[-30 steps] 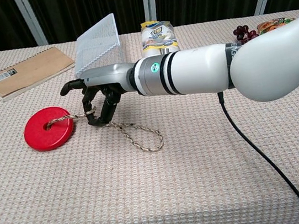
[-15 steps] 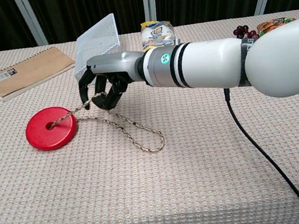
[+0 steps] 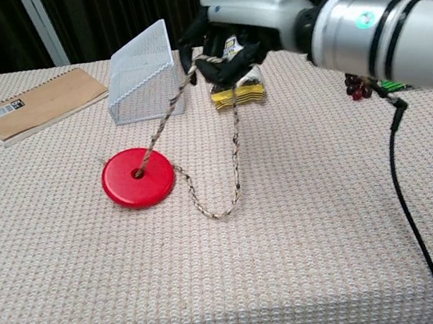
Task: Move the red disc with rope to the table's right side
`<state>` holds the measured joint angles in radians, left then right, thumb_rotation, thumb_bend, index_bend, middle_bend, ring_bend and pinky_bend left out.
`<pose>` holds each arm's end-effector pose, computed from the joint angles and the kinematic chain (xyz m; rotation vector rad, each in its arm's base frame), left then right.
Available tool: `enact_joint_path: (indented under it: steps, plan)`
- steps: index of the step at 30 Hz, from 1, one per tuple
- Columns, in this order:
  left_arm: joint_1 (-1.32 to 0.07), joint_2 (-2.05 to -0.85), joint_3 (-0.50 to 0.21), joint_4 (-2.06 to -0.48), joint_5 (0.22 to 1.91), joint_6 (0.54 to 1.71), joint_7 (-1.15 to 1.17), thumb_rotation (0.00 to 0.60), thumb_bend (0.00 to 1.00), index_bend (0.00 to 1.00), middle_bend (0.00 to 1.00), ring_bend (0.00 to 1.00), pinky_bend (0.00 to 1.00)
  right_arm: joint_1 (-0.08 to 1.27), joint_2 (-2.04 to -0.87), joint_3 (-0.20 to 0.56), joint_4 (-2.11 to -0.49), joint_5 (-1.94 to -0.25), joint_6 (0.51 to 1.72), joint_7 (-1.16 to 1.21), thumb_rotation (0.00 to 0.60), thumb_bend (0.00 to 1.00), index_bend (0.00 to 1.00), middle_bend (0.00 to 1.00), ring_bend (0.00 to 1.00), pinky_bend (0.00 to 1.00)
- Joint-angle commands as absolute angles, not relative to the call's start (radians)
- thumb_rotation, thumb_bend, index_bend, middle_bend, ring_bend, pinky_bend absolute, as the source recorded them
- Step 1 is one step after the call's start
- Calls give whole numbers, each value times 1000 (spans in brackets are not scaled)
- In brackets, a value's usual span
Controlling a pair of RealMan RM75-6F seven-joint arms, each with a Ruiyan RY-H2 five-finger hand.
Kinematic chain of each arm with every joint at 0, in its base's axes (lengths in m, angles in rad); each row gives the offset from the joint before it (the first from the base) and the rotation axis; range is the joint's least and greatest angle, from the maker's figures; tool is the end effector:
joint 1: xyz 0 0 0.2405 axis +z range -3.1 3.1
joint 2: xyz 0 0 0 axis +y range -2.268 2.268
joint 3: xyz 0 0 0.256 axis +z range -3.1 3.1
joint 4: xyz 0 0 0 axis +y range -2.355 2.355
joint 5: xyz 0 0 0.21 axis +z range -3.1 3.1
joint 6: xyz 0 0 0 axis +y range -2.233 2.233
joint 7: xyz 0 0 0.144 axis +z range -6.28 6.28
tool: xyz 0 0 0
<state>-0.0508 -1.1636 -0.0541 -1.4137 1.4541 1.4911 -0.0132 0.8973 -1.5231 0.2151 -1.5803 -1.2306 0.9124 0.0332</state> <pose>-0.3562 0.1724 0.1711 -1.3443 -0.8237 -0.7619 -0.0576 -0.3425 -0.0140 1.9999 -1.1705 1.3154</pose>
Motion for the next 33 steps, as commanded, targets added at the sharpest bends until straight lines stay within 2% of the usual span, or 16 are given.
enact_joint_path:
  steps: [1,8,15,23,33]
  plan:
    - [-55,-1166,-53,-1420,1455,1486,-5,600,146,146,162,80,176,804,-1413,172,-1674,-1270,992,34,600,577,963,947,427,0]
    - [-67,-1175,-51,-1435,1462,1473,17,600,146,146,162,80,176,654,-1257,118,-1740,-1317,1123,108,600,585,974,952,427,0]
    - [-78,-1188,-46,-1441,1469,1460,35,600,146,146,162,80,176,500,-1145,59,-1722,-1364,1250,224,600,587,978,953,427,0]
    - [-86,-1188,-45,-1462,1478,1462,64,600,146,146,162,81,176,399,-1097,38,-1636,-1351,1284,332,600,590,981,953,427,0]
    - [-87,-1178,-44,-1490,1473,1463,93,600,146,146,162,80,176,328,-1097,68,-1537,-1317,1298,448,600,595,981,954,427,0]
